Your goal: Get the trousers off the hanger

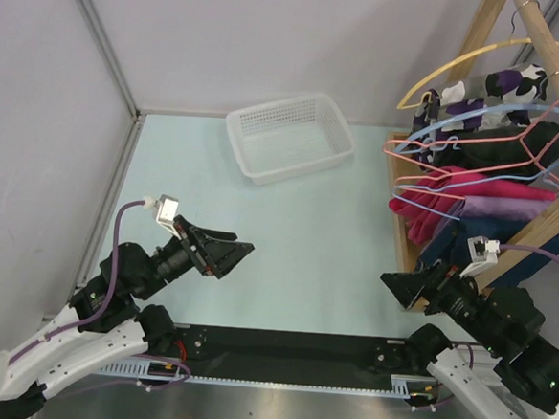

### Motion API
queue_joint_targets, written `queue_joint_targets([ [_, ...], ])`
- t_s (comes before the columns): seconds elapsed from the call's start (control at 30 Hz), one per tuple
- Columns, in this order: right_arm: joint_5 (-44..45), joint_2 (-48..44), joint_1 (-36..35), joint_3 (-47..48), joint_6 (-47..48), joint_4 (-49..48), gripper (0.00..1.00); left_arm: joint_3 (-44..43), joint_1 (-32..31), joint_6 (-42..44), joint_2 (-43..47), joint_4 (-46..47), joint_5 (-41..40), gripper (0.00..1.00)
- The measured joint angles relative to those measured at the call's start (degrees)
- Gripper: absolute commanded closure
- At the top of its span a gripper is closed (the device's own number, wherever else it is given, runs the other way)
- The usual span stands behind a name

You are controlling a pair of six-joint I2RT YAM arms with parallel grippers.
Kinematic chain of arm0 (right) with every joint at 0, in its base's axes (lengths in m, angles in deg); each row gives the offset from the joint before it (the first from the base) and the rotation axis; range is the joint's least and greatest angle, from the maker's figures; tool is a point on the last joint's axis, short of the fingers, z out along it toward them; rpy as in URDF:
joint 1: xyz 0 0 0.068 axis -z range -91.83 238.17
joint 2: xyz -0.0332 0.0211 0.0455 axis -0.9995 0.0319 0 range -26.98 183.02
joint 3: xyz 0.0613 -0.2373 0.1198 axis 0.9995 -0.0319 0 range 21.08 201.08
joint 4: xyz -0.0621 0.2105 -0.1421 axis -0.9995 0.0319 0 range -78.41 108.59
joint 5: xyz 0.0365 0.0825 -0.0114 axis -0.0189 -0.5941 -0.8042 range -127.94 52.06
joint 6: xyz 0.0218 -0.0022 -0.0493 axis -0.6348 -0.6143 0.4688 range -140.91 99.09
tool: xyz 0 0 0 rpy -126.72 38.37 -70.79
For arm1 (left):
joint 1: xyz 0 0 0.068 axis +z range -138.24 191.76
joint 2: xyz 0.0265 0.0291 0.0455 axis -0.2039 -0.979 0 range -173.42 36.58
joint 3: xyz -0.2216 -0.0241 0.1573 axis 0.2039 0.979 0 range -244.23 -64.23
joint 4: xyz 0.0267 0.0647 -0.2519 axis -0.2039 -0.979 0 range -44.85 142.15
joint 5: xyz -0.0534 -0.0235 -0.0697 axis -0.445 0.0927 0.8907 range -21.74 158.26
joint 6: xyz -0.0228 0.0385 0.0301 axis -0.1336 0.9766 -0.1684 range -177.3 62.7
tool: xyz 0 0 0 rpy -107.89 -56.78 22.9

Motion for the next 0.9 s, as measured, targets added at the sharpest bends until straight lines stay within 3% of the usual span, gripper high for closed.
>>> queue_joint_targets([
  [0.27,2.3,-1.9,-0.4,6.4,0.3,2.4,0.0,0.0,0.0,1.8,0.4,0.2,4.4,0.0],
  [0.43,2.3,-4.5,-4.2,9.5,-0.6,1.6,0.0,0.0,0.0,2.6,-0.7,0.7,5.5,0.0],
  [0.63,0.7,3.5,-6.8,14.8,1.6,4.2,0.0,-0.1,0.0,3.0,-4.0,1.7,6.8,0.0],
  [0.73,-1.1,9.8,-4.6,19.4,4.5,6.8,0.0,-0.1,0.0,3.0,-5.6,1.7,7.0,0.0],
  [0.9,-9.0,20.6,9.2,28.6,11.9,10.5,0.0,-0.7,0.0,3.1,-7.7,1.7,7.8,0.0],
])
